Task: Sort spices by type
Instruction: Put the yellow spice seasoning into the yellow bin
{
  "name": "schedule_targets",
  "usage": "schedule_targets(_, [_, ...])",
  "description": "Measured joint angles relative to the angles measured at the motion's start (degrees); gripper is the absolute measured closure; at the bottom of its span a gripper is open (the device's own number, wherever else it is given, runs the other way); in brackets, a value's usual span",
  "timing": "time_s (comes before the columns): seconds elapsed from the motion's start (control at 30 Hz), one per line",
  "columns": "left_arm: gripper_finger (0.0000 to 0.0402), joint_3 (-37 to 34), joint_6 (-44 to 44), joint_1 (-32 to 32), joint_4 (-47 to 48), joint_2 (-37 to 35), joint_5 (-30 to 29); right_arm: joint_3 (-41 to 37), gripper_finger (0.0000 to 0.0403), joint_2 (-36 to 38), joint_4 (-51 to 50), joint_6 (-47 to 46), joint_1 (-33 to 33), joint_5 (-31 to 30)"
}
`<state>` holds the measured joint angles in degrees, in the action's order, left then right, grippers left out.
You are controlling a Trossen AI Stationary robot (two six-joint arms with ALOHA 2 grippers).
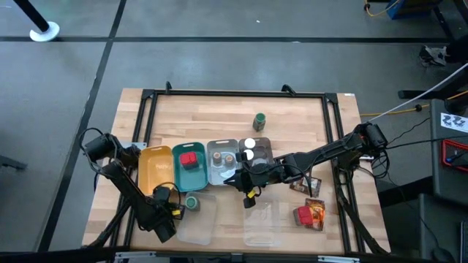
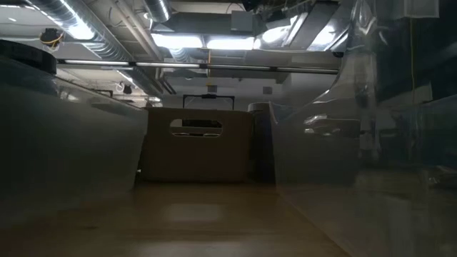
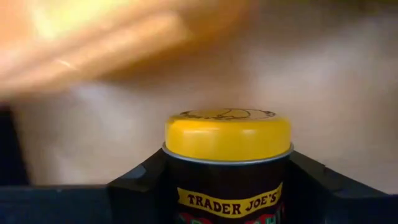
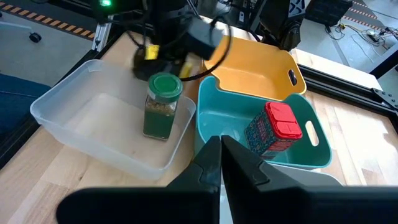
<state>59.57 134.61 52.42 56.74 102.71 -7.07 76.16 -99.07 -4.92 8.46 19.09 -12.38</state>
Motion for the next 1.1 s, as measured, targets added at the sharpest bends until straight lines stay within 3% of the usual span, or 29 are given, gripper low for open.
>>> schedule_targets(0.63, [0.0200,0.1,-2.9,0.1,1.8,-12.6,-1.3,0.0,0.0388,0.0,0.1,0.0,0.0,0.0])
schedule_targets(1.1, [0.0196,0.2,-14.9,0.1,1.4,-22.6,-29.9,0.0,0.0388,-1.5,7.2,0.0,-0.7,0.5])
